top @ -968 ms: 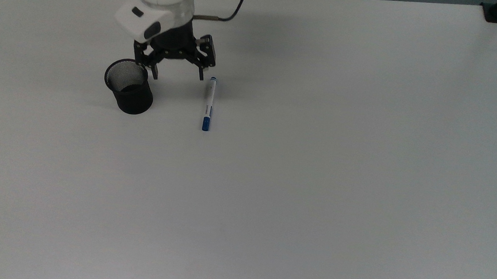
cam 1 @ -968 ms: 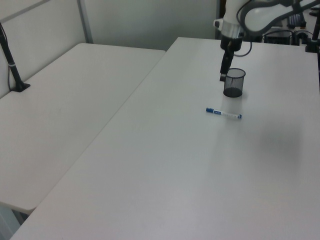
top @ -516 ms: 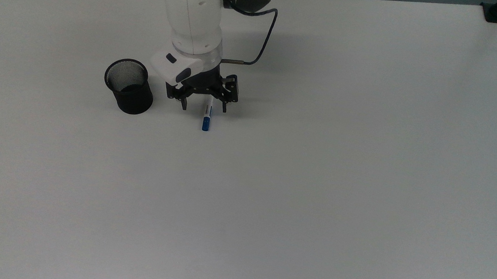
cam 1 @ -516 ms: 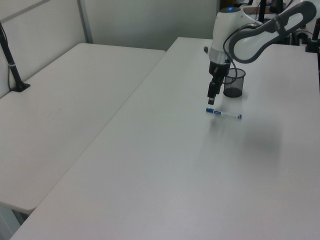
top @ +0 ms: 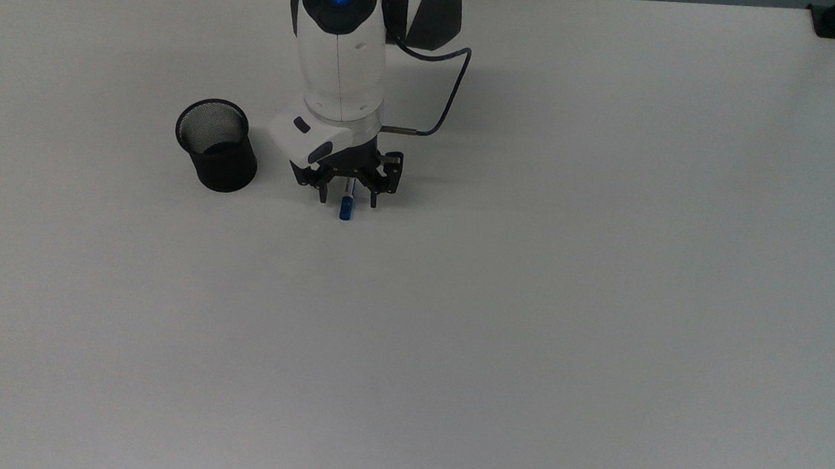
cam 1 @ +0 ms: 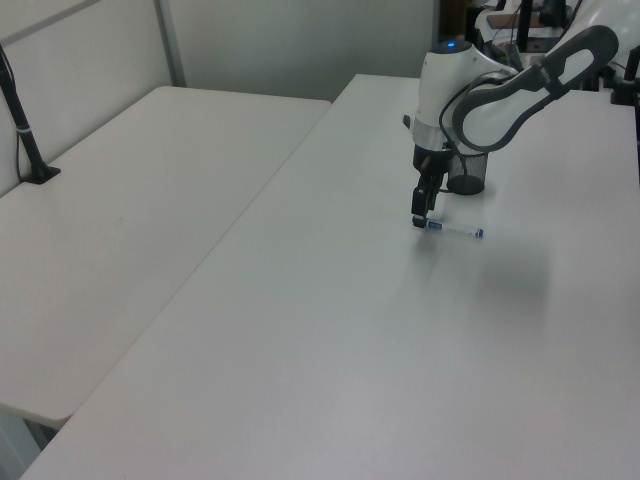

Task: Insert the marker
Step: 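Lower the gripper over the marker and close it around the marker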

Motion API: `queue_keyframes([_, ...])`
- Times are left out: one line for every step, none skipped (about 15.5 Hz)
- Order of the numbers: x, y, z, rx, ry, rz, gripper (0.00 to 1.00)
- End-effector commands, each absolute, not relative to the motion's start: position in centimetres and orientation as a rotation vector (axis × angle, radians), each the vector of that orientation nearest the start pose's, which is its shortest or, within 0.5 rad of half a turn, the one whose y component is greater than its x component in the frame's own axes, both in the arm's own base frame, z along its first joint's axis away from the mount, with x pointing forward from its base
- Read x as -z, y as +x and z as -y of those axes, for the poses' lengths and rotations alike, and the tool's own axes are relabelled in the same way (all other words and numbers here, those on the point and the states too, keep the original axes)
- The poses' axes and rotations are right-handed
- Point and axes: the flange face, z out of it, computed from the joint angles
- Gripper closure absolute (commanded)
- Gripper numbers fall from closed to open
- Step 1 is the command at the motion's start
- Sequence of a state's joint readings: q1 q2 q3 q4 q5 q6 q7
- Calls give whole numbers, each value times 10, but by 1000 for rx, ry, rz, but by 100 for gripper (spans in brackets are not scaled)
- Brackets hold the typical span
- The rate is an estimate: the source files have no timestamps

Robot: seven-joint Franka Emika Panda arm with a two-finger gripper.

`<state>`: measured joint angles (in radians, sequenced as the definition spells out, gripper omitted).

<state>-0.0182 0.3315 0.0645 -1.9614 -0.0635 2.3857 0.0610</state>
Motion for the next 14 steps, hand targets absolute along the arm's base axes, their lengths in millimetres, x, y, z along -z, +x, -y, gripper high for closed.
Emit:
queue_keyframes([-303, 621, -30, 164, -3199, 21, 41])
queue_keyframes([-303, 622, -32, 174, -3205, 14, 52])
queue_keyframes([-303, 623, -32, 189, -3203, 1, 64])
queue_keyframes([-304, 623, -32, 192, -3204, 1, 77])
queue_keyframes([-304, 623, -31, 194, -3204, -4, 88])
queue_keyframes([-304, 623, -31, 194, -3204, -4, 96])
queue_keyframes([-306, 624, -31, 199, -3203, -7, 100])
queue_keyframes([-308, 624, -31, 204, -3202, -12, 100])
queue_keyframes([-311, 625, -30, 212, -3201, -27, 100])
queue_keyframes([-316, 625, -29, 217, -3200, -47, 100])
queue_keyframes([-330, 625, -26, 247, -3198, -68, 100])
queue_keyframes([-343, 624, -24, 276, -3195, -81, 100])
queue_keyframes([-361, 621, -19, 295, -3194, -100, 100])
queue_keyframes([-382, 618, -6, 310, -3197, -136, 100])
